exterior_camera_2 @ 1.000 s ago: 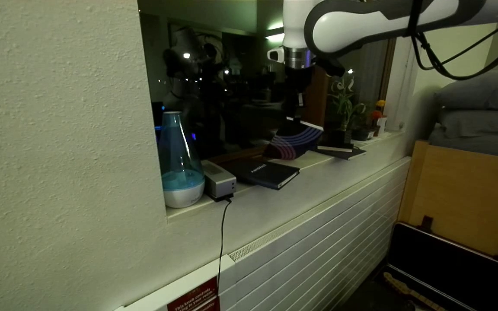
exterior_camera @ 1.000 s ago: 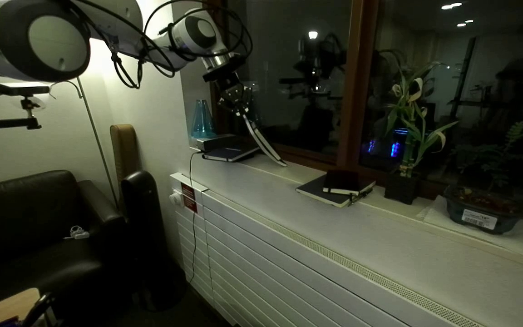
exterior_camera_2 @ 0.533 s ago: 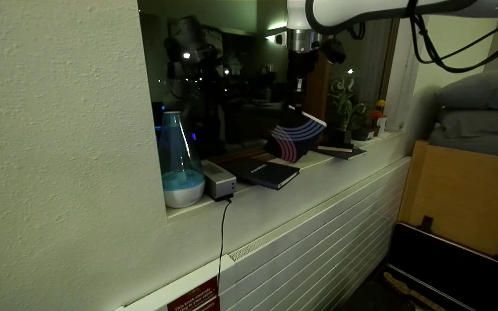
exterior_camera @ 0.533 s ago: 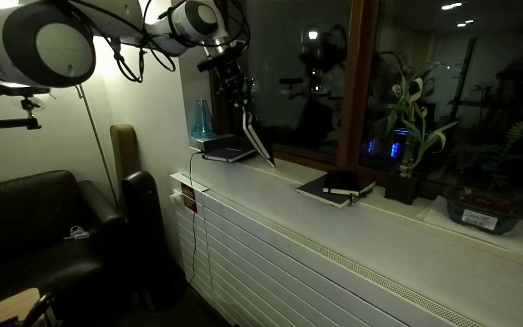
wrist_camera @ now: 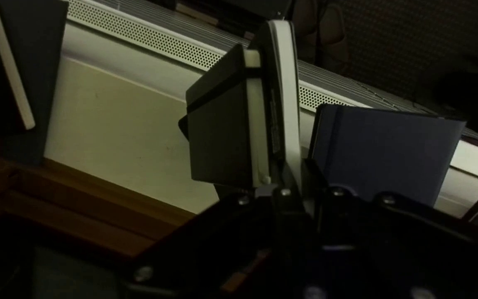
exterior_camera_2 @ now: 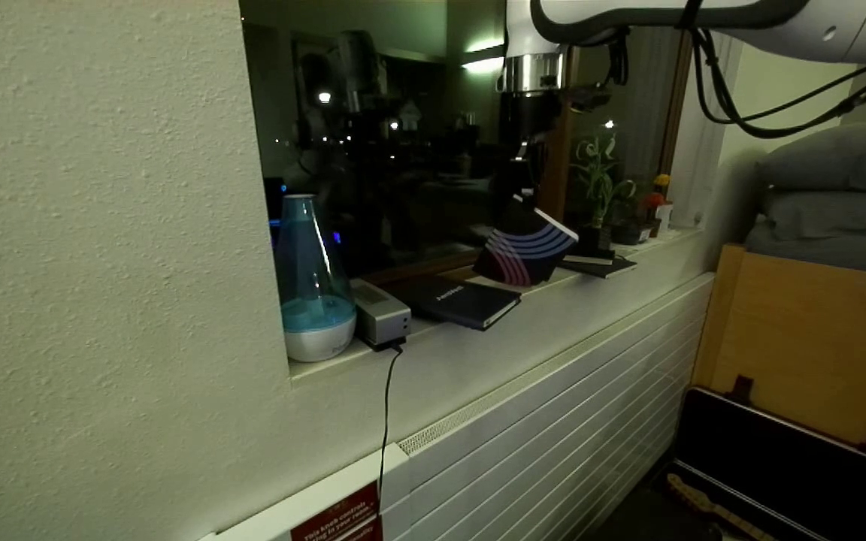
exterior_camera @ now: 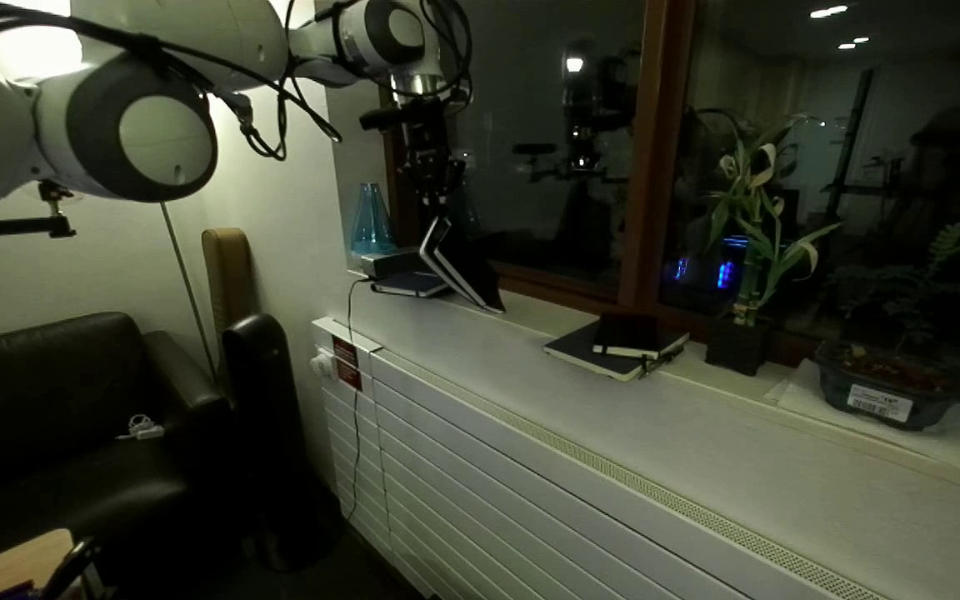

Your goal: Put one middle book on top of the book on the left.

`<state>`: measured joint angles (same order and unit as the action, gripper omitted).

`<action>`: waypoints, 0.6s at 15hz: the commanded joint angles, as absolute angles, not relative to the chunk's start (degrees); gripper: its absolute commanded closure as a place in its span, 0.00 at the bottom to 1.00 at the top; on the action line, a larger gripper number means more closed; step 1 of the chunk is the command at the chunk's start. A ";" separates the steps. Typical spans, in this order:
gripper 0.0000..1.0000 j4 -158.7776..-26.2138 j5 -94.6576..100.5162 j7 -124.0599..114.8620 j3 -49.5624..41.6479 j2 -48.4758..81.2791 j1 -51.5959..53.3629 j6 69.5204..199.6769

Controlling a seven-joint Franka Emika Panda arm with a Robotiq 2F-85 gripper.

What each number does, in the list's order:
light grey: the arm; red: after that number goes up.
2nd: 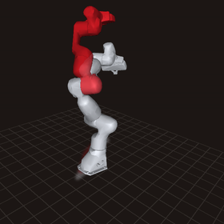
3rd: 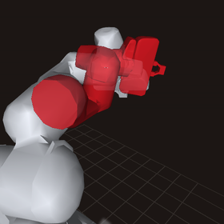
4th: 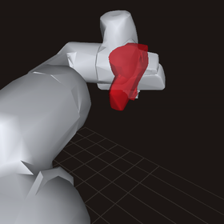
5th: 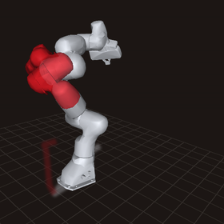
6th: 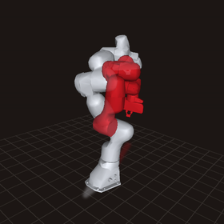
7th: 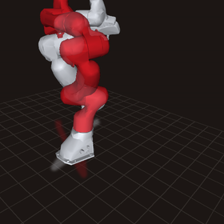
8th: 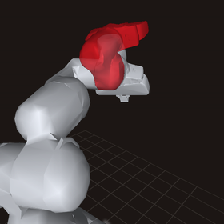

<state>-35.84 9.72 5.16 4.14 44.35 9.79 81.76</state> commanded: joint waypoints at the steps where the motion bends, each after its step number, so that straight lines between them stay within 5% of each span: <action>1: 0.97 -30.47 6.78 -0.19 4.45 47.14 8.69 79.79; 9: 0.97 -26.85 13.34 -6.79 0.02 49.16 11.05 86.77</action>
